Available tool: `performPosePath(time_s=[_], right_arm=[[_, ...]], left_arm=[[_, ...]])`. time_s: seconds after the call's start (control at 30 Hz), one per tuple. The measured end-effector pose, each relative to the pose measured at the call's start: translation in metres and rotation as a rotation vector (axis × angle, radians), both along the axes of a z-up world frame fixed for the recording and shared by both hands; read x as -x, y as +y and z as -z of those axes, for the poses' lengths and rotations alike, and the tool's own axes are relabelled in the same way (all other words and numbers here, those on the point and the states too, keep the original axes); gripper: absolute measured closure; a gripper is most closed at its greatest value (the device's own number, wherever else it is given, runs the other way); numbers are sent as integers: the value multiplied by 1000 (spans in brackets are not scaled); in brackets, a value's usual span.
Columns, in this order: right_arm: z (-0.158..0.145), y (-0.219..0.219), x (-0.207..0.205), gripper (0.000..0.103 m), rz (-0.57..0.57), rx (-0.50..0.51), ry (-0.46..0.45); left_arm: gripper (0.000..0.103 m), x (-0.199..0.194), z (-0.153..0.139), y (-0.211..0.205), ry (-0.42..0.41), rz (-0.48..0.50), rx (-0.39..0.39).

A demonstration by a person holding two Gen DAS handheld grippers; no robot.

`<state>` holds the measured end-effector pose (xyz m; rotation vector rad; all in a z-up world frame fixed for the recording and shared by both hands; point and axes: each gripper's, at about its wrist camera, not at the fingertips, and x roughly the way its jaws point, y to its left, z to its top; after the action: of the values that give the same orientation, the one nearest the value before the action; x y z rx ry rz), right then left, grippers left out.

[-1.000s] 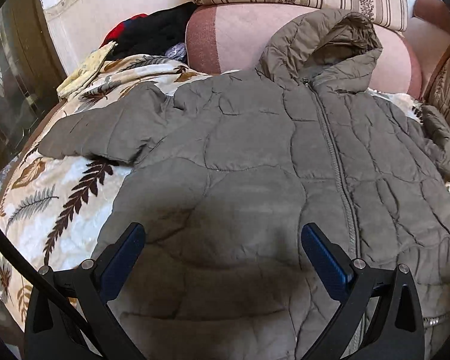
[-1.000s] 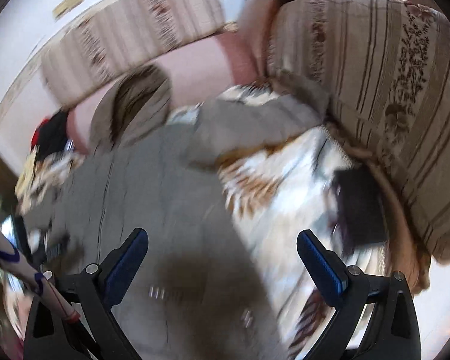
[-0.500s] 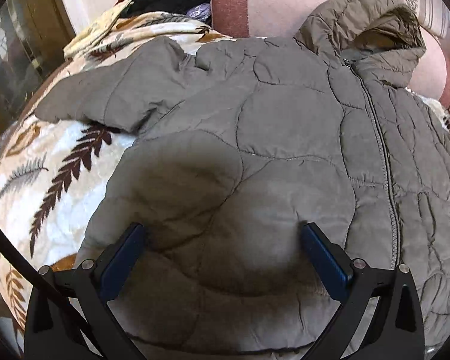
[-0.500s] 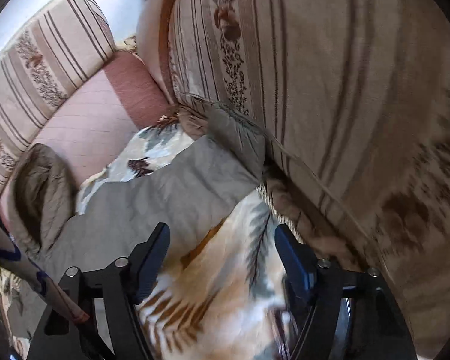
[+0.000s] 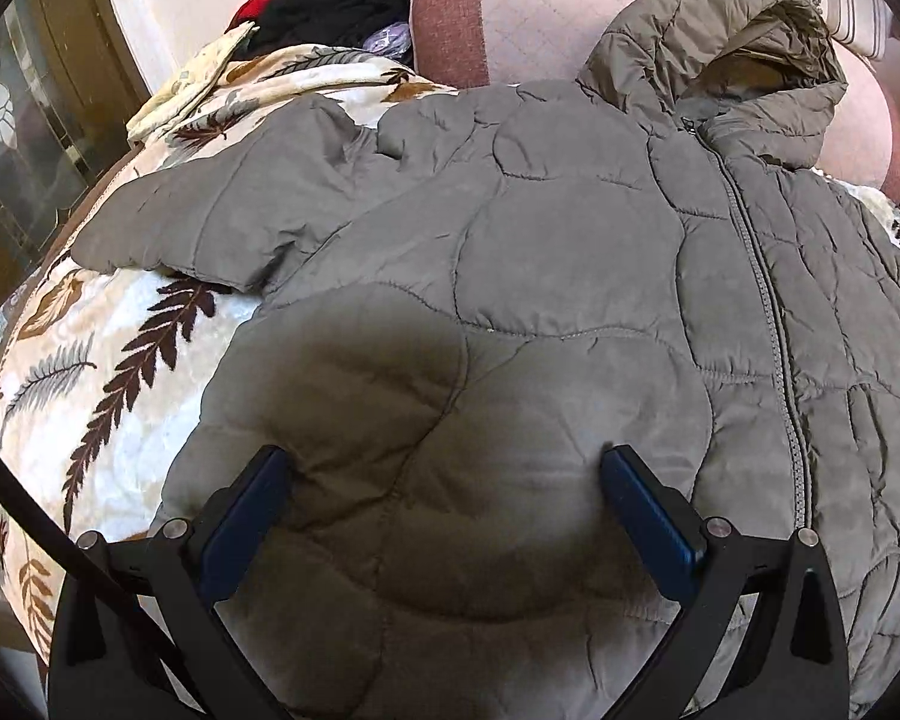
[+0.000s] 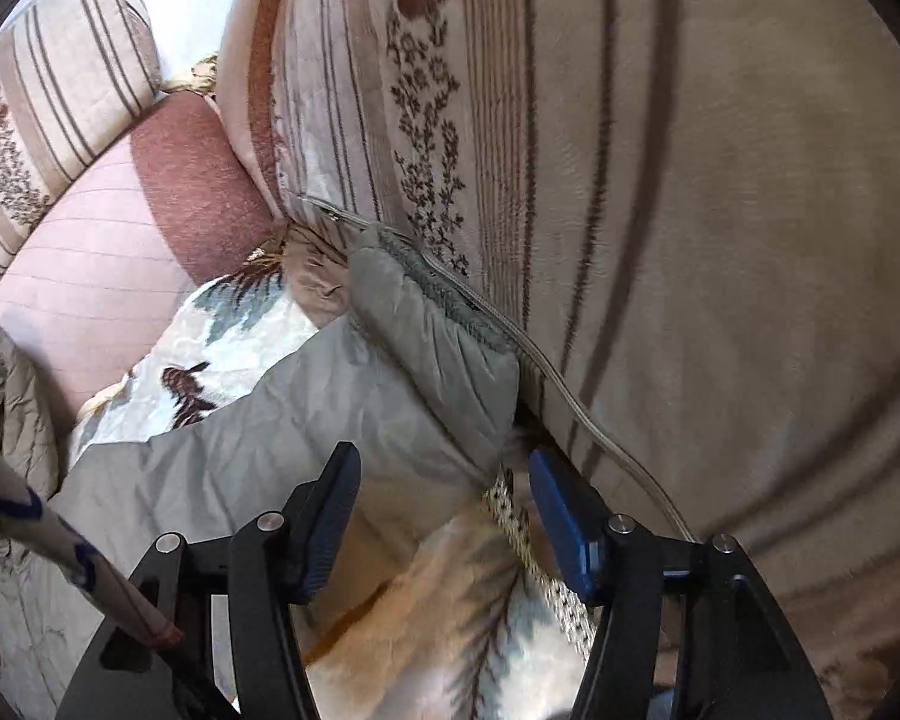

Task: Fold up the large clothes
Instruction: 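Reach the right tool to the jacket sleeve cuff and close on it, then lift the gripped sleeve cuff up off the blanket with the right tool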

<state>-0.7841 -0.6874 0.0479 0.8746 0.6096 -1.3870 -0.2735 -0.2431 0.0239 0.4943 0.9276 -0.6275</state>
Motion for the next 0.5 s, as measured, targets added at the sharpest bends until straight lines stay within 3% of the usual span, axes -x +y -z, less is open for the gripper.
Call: performPosePath(time_s=[0.1,0.13,0.17,0.2,0.27,0.5], right_arm=[[10,-15,2,40,6,-10,5],[14,-20,2,47,0,-19,-2],[16,-24,1,58,-13,-29,-6],[19,-26,-1,95,-21,-39,14],[16,-22,-2,99,-13,-15,62],[-35,21,17,101,-5,136,-34]], left_arm=[[0,1,1,-1,-8,0,1],[0,1,1,-2,-13,1,1],[0,2,2,-2,-17,3,0],[0,2,2,-2,-20,5,-2],[0,3,2,-2,-23,7,-2],[0,2,0,0,-9,6,6]])
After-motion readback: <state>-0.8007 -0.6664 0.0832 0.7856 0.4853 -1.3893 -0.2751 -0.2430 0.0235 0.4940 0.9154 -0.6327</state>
